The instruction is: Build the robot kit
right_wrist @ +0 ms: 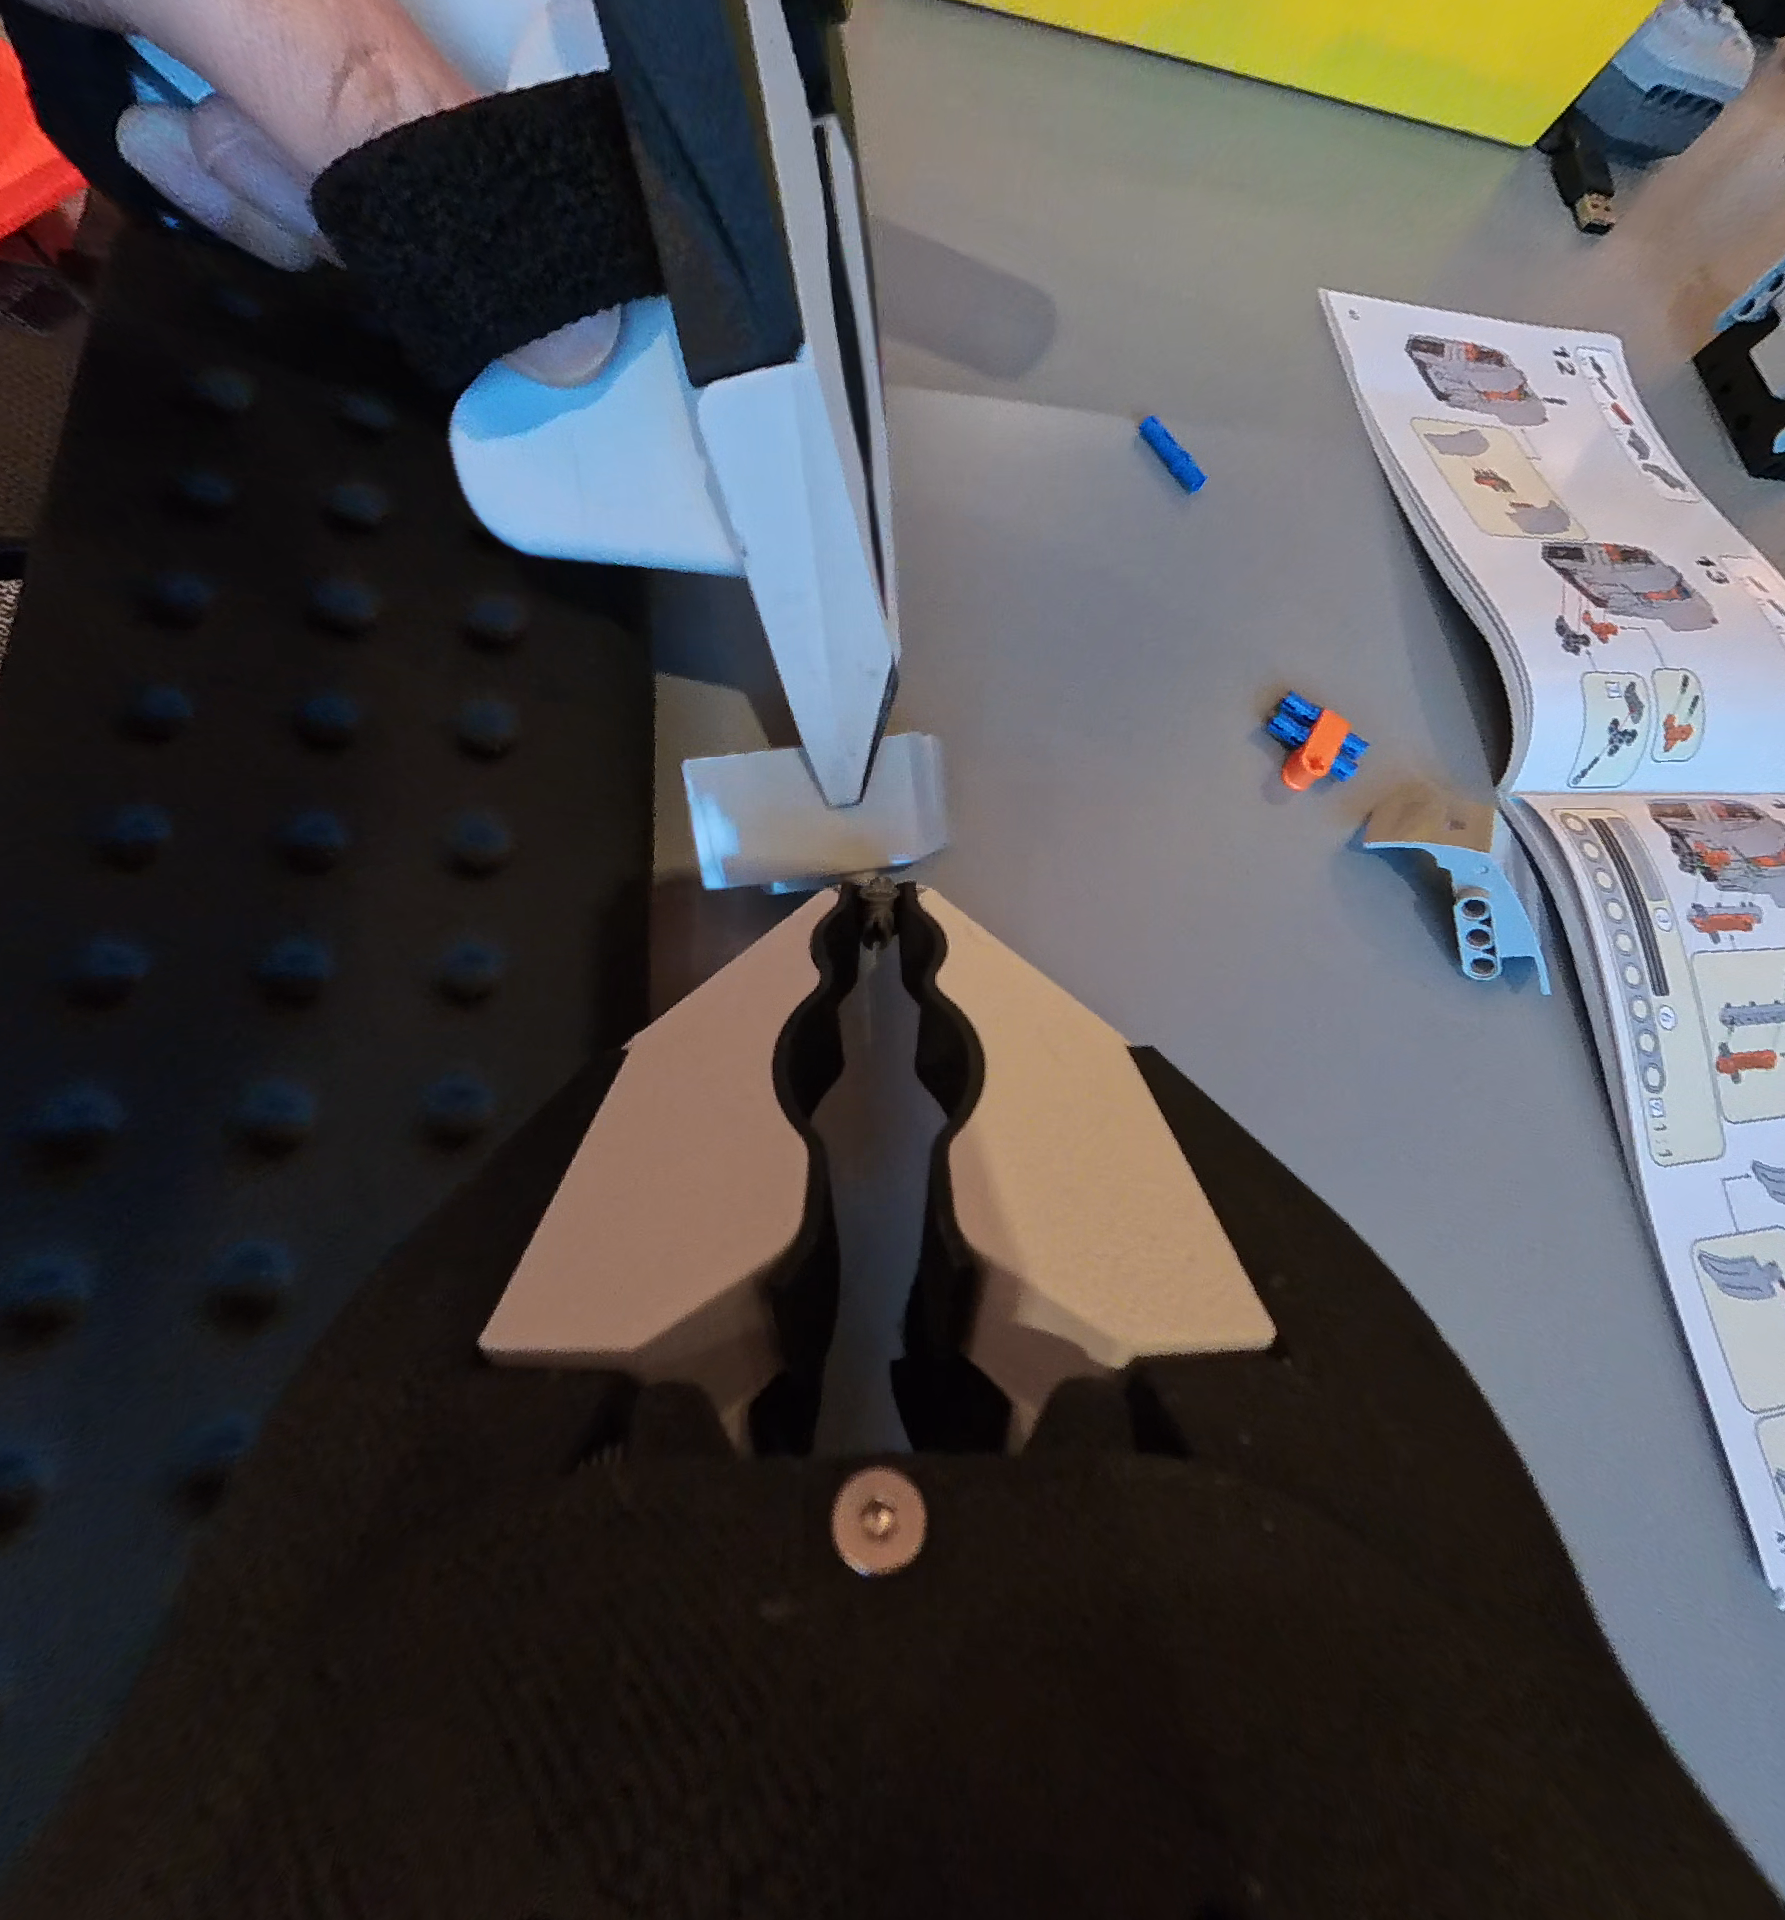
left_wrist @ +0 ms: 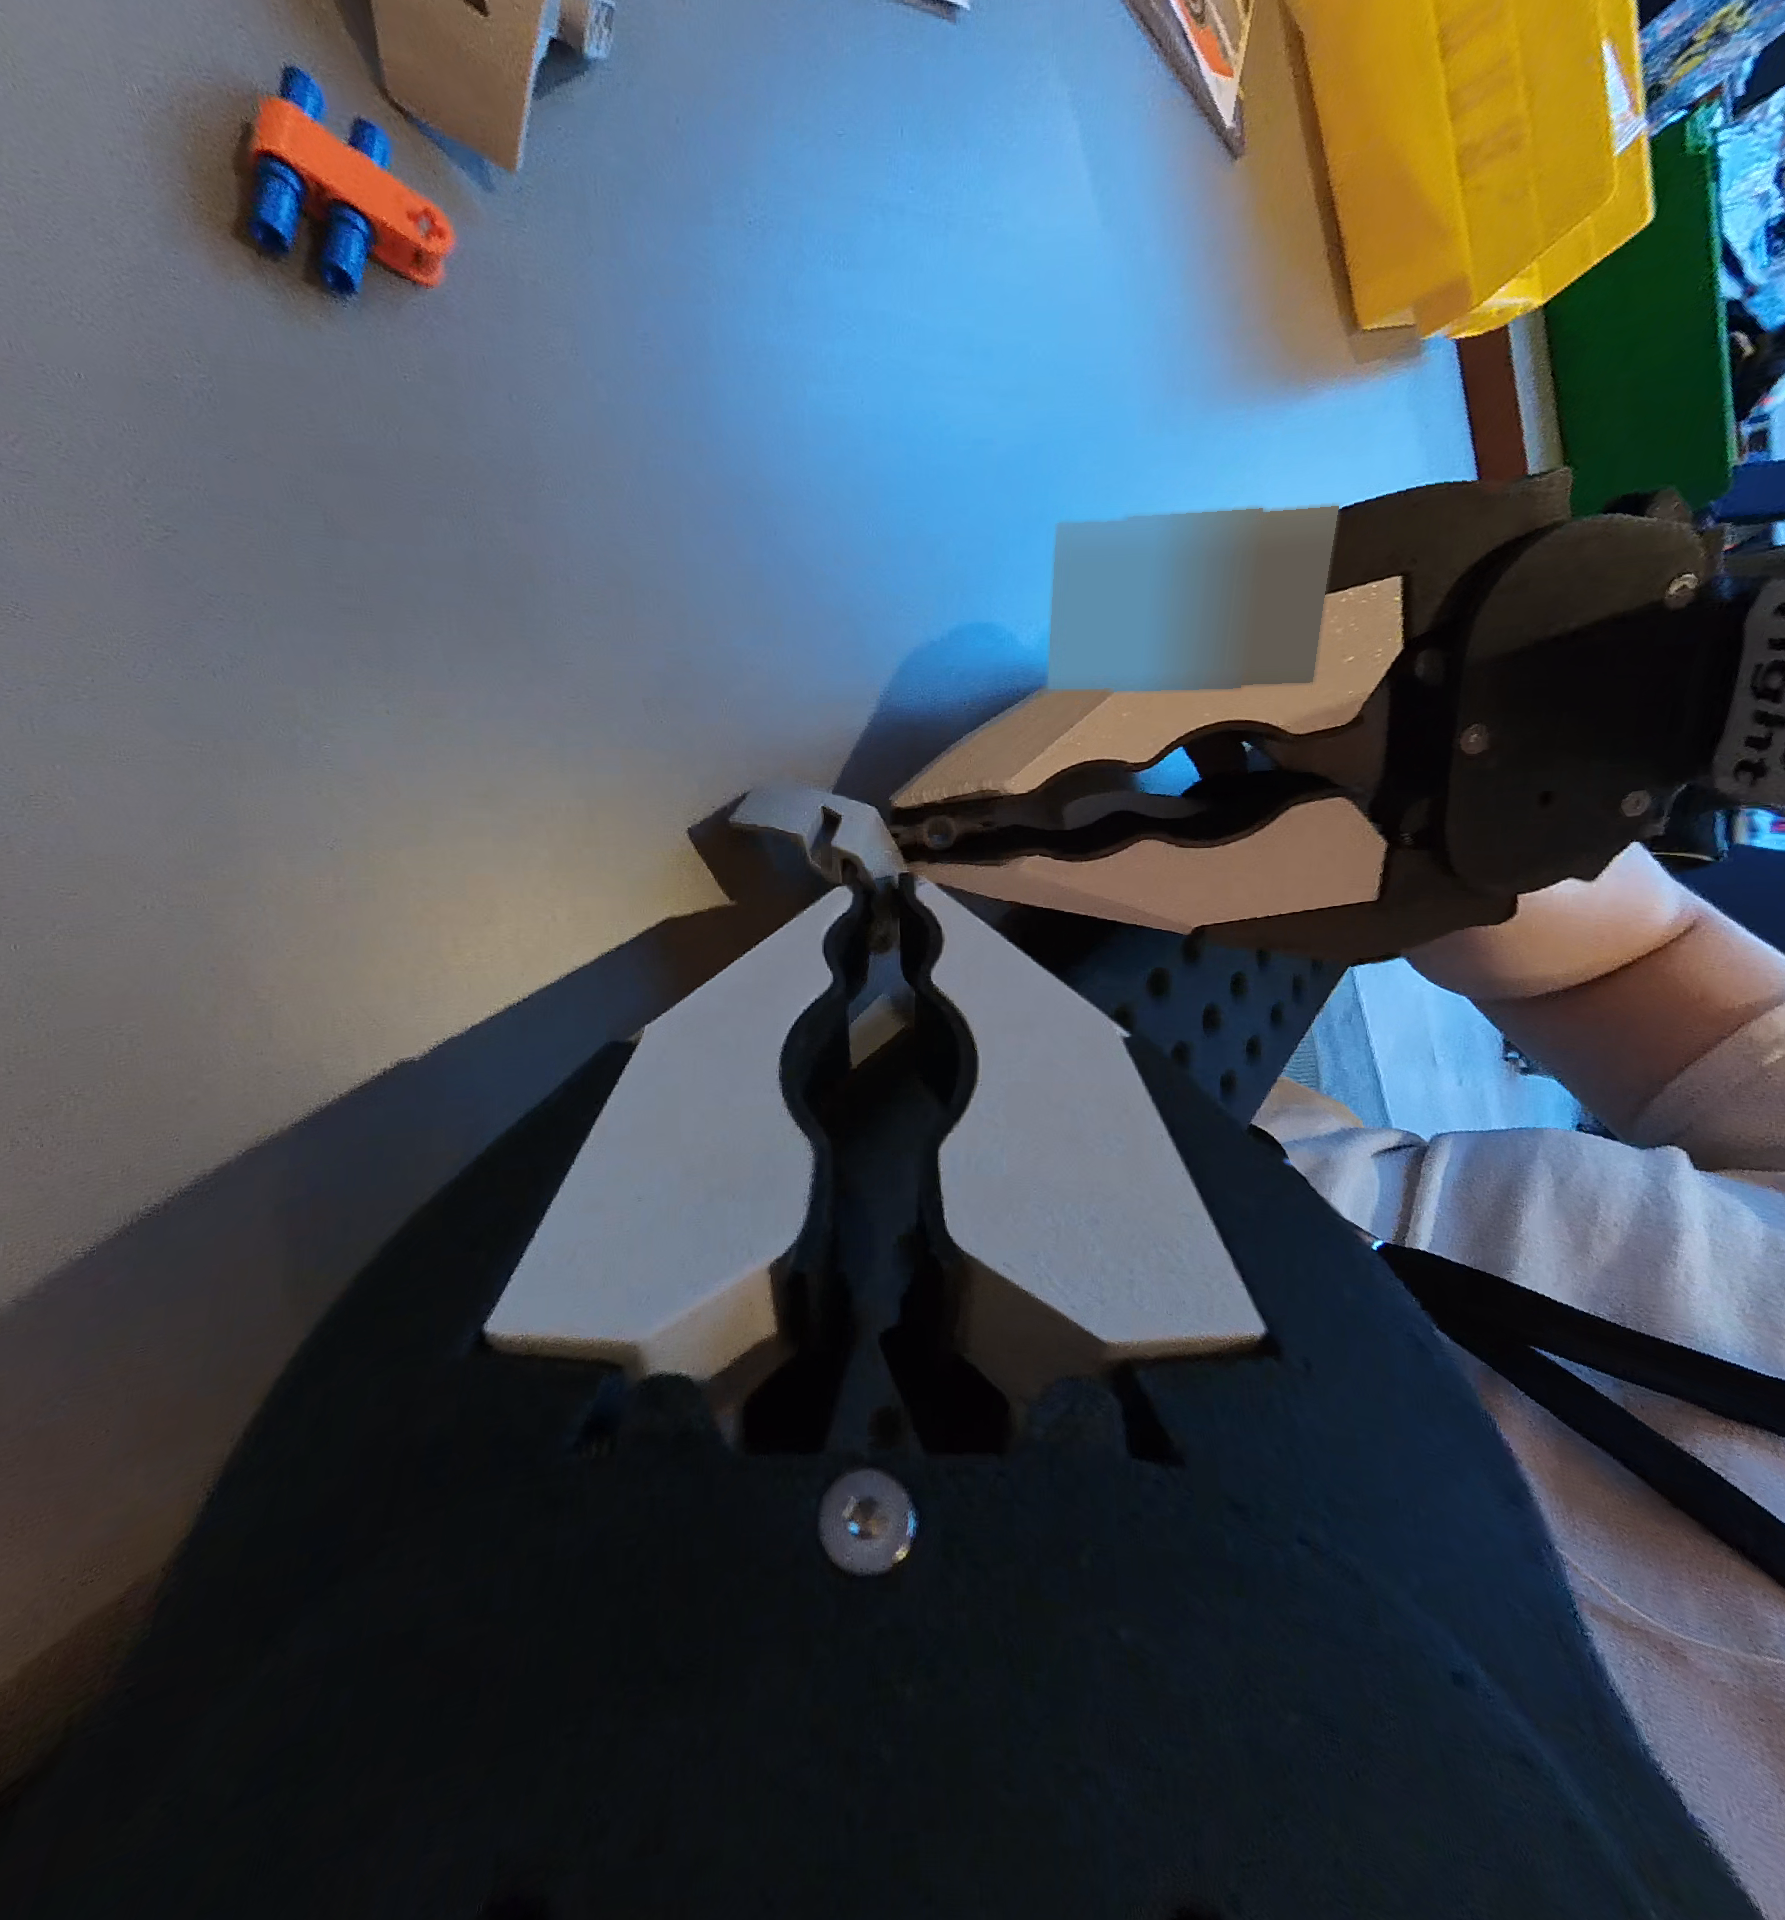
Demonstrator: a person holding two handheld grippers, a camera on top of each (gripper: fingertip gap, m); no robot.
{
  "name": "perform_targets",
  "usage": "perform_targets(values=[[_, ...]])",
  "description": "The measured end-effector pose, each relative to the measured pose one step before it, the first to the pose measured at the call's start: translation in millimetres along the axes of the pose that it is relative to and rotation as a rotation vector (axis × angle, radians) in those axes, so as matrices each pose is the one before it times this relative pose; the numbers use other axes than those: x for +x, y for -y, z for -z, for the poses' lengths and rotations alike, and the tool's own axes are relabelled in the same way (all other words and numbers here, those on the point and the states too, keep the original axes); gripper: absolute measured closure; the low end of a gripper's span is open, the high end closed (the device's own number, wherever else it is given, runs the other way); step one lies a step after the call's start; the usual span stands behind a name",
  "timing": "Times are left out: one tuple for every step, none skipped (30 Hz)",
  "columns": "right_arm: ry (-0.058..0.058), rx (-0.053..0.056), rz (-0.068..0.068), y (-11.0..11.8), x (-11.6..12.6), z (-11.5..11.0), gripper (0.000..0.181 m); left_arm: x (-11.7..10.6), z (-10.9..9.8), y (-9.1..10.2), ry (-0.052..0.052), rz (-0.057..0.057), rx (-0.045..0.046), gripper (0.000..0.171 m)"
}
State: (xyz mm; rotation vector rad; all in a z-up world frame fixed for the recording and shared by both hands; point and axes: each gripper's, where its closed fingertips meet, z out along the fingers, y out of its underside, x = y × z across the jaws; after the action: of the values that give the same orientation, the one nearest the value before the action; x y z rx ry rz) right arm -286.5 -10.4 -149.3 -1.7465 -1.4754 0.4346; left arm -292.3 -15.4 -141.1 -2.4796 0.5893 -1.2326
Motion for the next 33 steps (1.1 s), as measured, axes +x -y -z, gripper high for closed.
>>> perform_targets(values=[[0.0015,-0.0017,0.0009,0.07,-0.57,-0.42,0.176,2.22,-1.2,-0.63,-0.0196,0.0085,0.00156,0.169],[0.0009,-0.0022,0.0026,-0.07,-0.47,-0.42,0.176,1.46,-1.15,-0.13,-0.0165,0.0104,0.00333,0.169],[-0.0028,-0.0047,0.0029,-0.56,-0.08,-0.33,0.176,0.7,-0.74,0.22,-0.0102,0.0089,0.00535,0.169],[-0.0023,-0.0004,0.0007,-0.08,-0.29,-0.03,0.176,0.22,-0.12,0.3,-0.0019,0.0046,0.00424,0.17],[-0.0024,0.0012,-0.0006,0.24,-0.33,0.22,0.176,-0.38,-0.01,-0.02,0.0073,-0.0021,0.00245,0.17],[-0.0039,0.0016,0.0,0.38,-0.1,0.43,0.176,-0.81,0.25,0.01,0.0148,-0.0063,0.00222,0.17],[-0.004,0.0014,0.0003,0.34,-0.16,0.48,0.176,-0.98,0.29,0.06,0.0182,-0.0084,0.00388,0.17],[-0.0019,0.0044,0.0017,0.84,-0.52,0.41,0.176,-0.6,0.33,0.3,0.0161,-0.0079,0.00593,0.17],[0.0002,0.0033,0.0025,0.82,-1.05,0.29,0.176,-0.35,0.34,0.06,0.0136,-0.0073,0.00474,0.17],[-0.0013,0.001,0.0044,0.4,-0.88,-0.01,0.176,-0.32,0.38,0.01,0.0114,-0.0048,0.00368,0.17],[-0.0019,0.0011,0.0061,0.63,-0.79,-0.06,0.176,-0.31,0.36,0.03,0.0085,-0.002,0.0037,0.17],[-0.0034,-0.0021,0.0047,0.17,-0.59,-0.16,0.176,0.01,0.25,-0.12,0.0024,-0.0011,0.00269,0.17],[-0.0024,-0.0004,0.0043,0.44,-0.9,-0.08,0.176,0.71,0.27,-0.29,-0.0068,0.0023,0.00238,0.17],[0.0,0.0007,0.0034,0.59,-1.29,-0.15,0.176,1.01,0.04,-0.6,-0.0139,0.0044,0.00063,0.17],[-0.0004,0.0002,0.0028,0.6,-1.17,-0.09,0.176,1.13,0.1,-0.98,-0.0156,0.0046,-0.00148,0.17],[-0.0028,0.0002,0.0061,0.61,-0.69,-0.05,0.176,0.9,0.27,-0.93,-0.013,0.0024,-0.0009,0.17],[-0.0061,-0.0013,0.008,0.33,-0.11,0.0,0.176,0.95,0.52,-0.73,-0.0094,0.0004,-0.0008,0.17],[-0.0062,0.0004,0.0084,0.53,0.07,0.22,0.176,0.79,0.49,-0.86,-0.0061,-0.0019,-0.00262,0.17],[-0.0044,0.0008,0.0051,0.44,0.06,0.31,0.176,0.5,0.54,-0.91,-0.0022,-0.0044,-0.00304,0.17],[0.0004,0.0012,-0.0002,0.33,-0.34,0.02,0.176,0.4,0.36,-0.78,-0.0015,-0.0052,-0.00301,0.17],[0.002,0.0001,-0.0036,-0.08,-0.29,-0.18,0.176,1.03,0.34,-0.58,-0.0057,-0.0038,-0.00147,0.169],[0.0029,0.0005,-0.0042,-0.1,-0.33,-0.18,0.176,1.06,0.24,-0.21,-0.0072,-0.001,0.00028,0.167],[0.0023,0.0015,-0.0039,-0.01,-0.15,-0.05,0.176,0.36,0.3,-0.37,-0.0035,-0.0001,0.00012,0.165],[0.0011,0.0015,-0.0026,0.21,0.05,0.04,0.176,-0.17,0.07,-0.71,0.0004,-0.0026,-0.00193,0.166],[0.0003,0.0006,-0.0014,0.08,0.1,0.01,0.176,-0.35,-0.16,-1.2,0.0022,-0.0049,-0.00525,0.167],[0.0007,0.0011,-0.0014,0.02,-0.06,0.02,0.176,-0.54,-0.2,-1.11,0.0048,-0.0041,-0.00512,0.168],[0.0018,0.0023,-0.0016,0.4,-0.29,0.03,0.176,-0.54,-0.08,-0.59,0.0059,-0.0034,-0.00215,0.17],[-0.0001,0.0013,-0.0007,0.26,-0.05,0.14,0.176,-0.29,-0.02,0.14,0.0051,-0.004,0.00129,0.17],[-0.0007,0.0003,0.0014,0.04,0.1,0.02,0.176,-0.33,-0.19,0.12,0.0052,-0.0049,0.00192,0.171],[0.0002,-0.0011,0.0009,-0.38,-0.04,-0.1,0.175,-0.32,-0.26,-0.03,0.0053,-0.0043,0.00097,0.171],[0.0003,0.0008,-0.0014,0.05,0.03,0.11,0.175,-0.26,-0.15,0.04,0.0053,-0.0021,0.00181,0.171],[0.0002,0.0007,-0.0016,0.09,0.1,0.01,0.176,-0.18,0.09,0.1,0.0071,-0.0025,0.00202,0.171],[0.0005,0.0013,-0.0015,0.19,-0.03,0.0,0.176,-0.19,0.07,0.09,0.0078,-0.0061,0.00208,0.171]])
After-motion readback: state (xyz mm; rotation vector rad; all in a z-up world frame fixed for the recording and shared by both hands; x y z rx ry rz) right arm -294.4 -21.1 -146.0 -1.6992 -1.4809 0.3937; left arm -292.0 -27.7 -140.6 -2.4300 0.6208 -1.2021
